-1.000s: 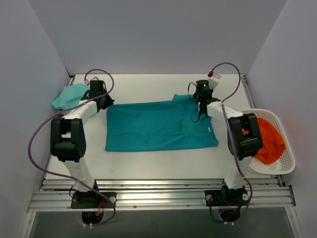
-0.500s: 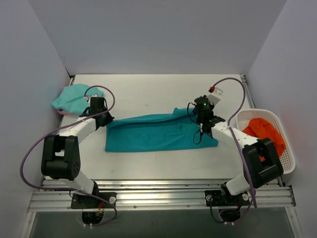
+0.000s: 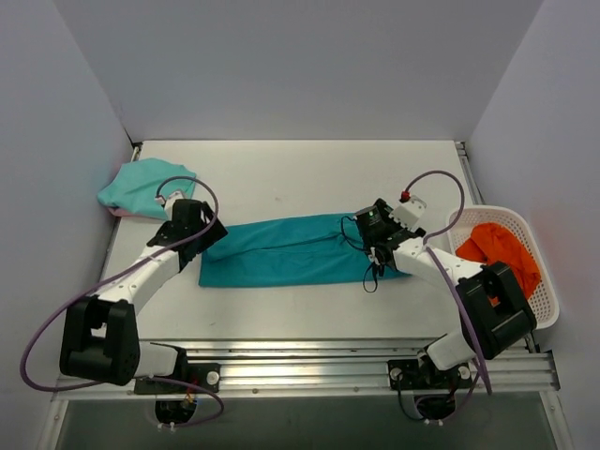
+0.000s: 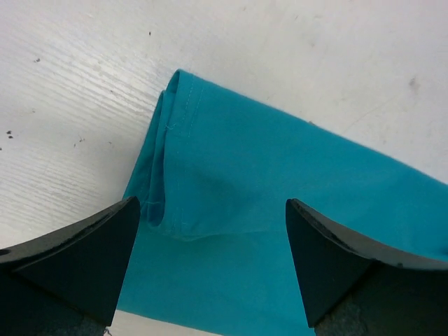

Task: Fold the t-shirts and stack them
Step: Fold the tshirt

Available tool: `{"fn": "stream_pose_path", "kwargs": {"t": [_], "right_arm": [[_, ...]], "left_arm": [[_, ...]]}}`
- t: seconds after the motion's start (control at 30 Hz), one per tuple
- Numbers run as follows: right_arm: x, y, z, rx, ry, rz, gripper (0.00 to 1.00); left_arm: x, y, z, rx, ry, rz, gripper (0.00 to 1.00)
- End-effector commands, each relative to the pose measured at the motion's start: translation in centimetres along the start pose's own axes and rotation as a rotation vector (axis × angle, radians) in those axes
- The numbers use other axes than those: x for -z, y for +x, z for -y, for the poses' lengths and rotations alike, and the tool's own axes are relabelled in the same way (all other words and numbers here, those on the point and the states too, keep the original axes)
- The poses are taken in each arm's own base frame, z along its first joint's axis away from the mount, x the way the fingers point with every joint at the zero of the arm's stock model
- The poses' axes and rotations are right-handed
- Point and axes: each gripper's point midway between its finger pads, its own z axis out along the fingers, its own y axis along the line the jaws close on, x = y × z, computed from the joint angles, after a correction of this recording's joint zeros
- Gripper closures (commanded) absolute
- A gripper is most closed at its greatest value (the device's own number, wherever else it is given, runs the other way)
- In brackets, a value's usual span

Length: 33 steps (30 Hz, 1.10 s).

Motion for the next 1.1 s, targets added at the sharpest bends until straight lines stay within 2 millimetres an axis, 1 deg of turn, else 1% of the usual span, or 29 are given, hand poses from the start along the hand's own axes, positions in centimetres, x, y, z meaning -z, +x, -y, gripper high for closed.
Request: {"fn": "stream_pose_path", "kwargs": {"t": [0.0, 0.03, 0.07, 0.1, 0.17, 0.2, 0.23, 0.27, 0.3, 0.33, 0.37, 0.4, 0.43, 0.47, 0.5, 0.53, 0.57, 0.6, 0.63, 0.77, 0.93, 1.07], "right_arm": [[1.1, -3.5, -2.0, -0.063, 0.002, 0.081, 0.05], [1.3, -3.9, -2.8, -0.067, -0.019, 0.079, 0.05], [1.4, -4.3, -4.2, -0.075, -0.048, 0.068, 0.05], [1.4, -4.4, -5.0, -0.064, -0.065, 0.064, 0.06], [1.0, -3.8, -6.4, -0.042, -0.082, 0.038, 0.06], [1.2, -4.4, -8.6, -0.068, -0.141, 0.031, 0.07], [0.7, -3.5, -9.3, -0.051, -0.147, 0.012, 0.07], [0.6, -3.3, -10.1, -0.049, -0.163, 0.002, 0.08], [0.7, -3.4, -11.9, -0.064, -0.215, -0.008, 0.1], [0.5, -3.1, -12.6, -0.037, -0.233, -0.009, 0.12], [-0.2, -2.0, -13.0, -0.012, -0.23, -0.018, 0.16], [-0.4, -2.2, -14.1, -0.017, -0.252, -0.011, 0.19], [-1.2, -0.9, -14.3, 0.013, -0.242, -0.027, 0.24], [-1.6, -0.5, -14.6, 0.028, -0.243, -0.031, 0.39], [-1.9, -0.3, -14.9, 0.035, -0.246, -0.034, 0.57], [-2.4, 0.5, -15.3, 0.047, -0.246, -0.047, 0.78], [-2.7, 0.9, -15.4, 0.046, -0.24, -0.056, 0.96], [-3.0, 1.4, -15.5, 0.056, -0.236, -0.066, 1.0], [-3.4, 1.9, -15.6, 0.07, -0.232, -0.075, 1.0], [-4.0, 3.1, -15.6, 0.086, -0.227, -0.086, 1.0], [-4.4, 3.8, -15.2, 0.101, -0.215, -0.089, 1.0], [-4.2, 4.0, -14.7, 0.108, -0.206, -0.098, 1.0]], "left_arm": [[3.0, -3.7, 1.6, 0.037, 0.048, 0.12, 0.06], [3.4, -4.0, 1.8, 0.038, 0.057, 0.131, 0.06], [3.9, -4.3, 2.1, 0.037, 0.075, 0.144, 0.06], [4.1, -4.5, 2.3, 0.033, 0.083, 0.149, 0.06], [4.2, -4.7, 2.7, 0.029, 0.095, 0.157, 0.06], [4.2, -4.9, 2.9, 0.028, 0.099, 0.161, 0.06], [4.0, -4.9, 3.1, 0.023, 0.104, 0.161, 0.06], [3.7, -4.8, 3.1, 0.013, 0.101, 0.156, 0.06], [3.5, -4.9, 3.3, 0.011, 0.106, 0.157, 0.06], [3.3, -4.8, 3.2, 0.005, 0.101, 0.152, 0.06], [2.9, -4.6, 3.2, 0.0, 0.095, 0.143, 0.06], [2.7, -4.6, 3.4, -0.004, 0.102, 0.143, 0.06], [2.6, -4.5, 3.6, -0.007, 0.11, 0.138, 0.06], [2.2, -4.2, 3.5, -0.016, 0.106, 0.13, 0.06], [2.1, -4.0, 3.5, -0.02, 0.107, 0.126, 0.06], [2.0, -4.0, 3.5, -0.022, 0.11, 0.129, 0.06], [1.8, -3.9, 3.4, -0.024, 0.109, 0.124, 0.06], [1.8, -4.0, 3.5, -0.026, 0.109, 0.127, 0.06], [1.8, -4.0, 3.5, -0.029, 0.11, 0.127, 0.06], [2.0, -4.0, 3.7, -0.032, 0.126, 0.127, 0.06], [2.3, -3.8, 3.6, -0.033, 0.132, 0.13, 0.06], [2.2, -3.7, 3.5, -0.035, 0.13, 0.128, 0.06]]}}
